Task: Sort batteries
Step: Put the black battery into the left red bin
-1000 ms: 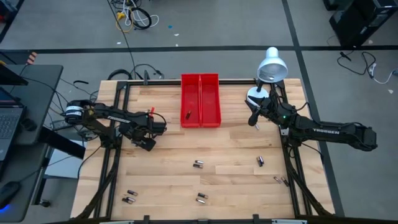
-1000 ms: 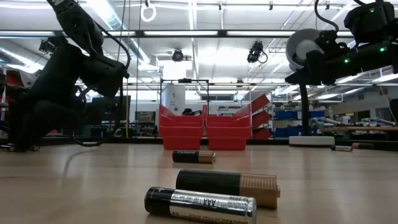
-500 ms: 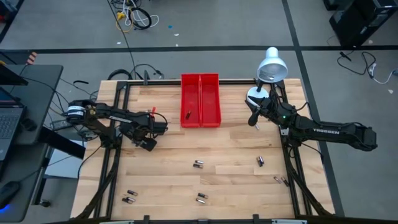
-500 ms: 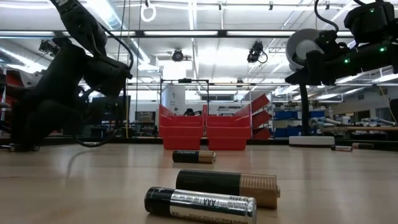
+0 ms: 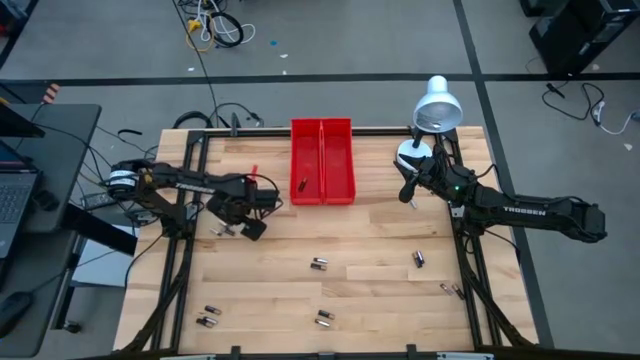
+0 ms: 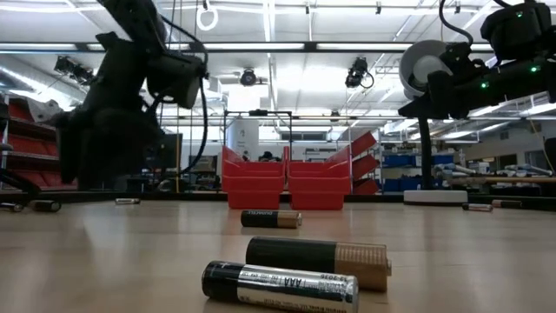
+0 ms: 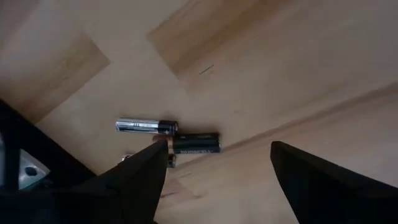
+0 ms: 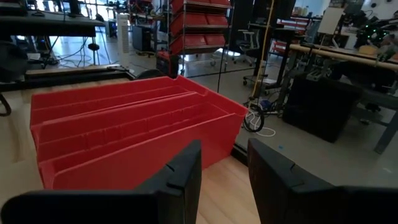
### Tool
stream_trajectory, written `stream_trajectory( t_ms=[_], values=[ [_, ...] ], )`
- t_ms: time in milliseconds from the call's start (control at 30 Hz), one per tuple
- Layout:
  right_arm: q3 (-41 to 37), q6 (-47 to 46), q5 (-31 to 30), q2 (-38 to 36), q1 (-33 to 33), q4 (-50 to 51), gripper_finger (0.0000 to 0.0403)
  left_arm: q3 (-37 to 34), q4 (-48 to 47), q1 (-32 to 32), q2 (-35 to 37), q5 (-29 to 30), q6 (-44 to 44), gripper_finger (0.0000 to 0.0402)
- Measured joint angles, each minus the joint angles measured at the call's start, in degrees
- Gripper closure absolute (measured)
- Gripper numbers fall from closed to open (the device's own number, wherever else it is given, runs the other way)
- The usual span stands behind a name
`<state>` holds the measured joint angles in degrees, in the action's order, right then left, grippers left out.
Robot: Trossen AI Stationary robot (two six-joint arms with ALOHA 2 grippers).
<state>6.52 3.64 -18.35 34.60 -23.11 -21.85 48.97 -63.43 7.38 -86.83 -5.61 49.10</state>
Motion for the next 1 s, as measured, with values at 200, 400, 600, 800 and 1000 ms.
stream_trajectory(
  t_ms=[200, 400, 600, 800, 1000],
  values=[
    [0.0, 0.0, 0.0, -0.01, 0.01, 0.0, 0.0286, 2.83, -0.46, -0.54, 0.04, 2.59, -14.2, 0.0104],
    [0.0, 0.0, 0.0, 0.01, -0.01, 0.24, 0.0286, 1.22, -0.35, -3.76, 0.09, 4.93, -20.47, 0.0137],
    [0.0, 0.0, 0.0, -0.01, -0.01, 0.88, 0.0286, -2.13, -0.07, -6.54, 0.09, 3.5, -20.17, 0.0178],
    [0.0, 0.0, 0.0, -0.01, 0.01, 0.94, 0.0286, -4.74, 1.53, -7.94, 0.11, 2.11, -22.28, 0.0198],
    [0.0, 0.41, 0.0, 0.0, -0.01, 0.97, 0.0286, -8.67, 7.98, -8.63, 0.15, 2.47, -25.61, 0.0199]
  ],
)
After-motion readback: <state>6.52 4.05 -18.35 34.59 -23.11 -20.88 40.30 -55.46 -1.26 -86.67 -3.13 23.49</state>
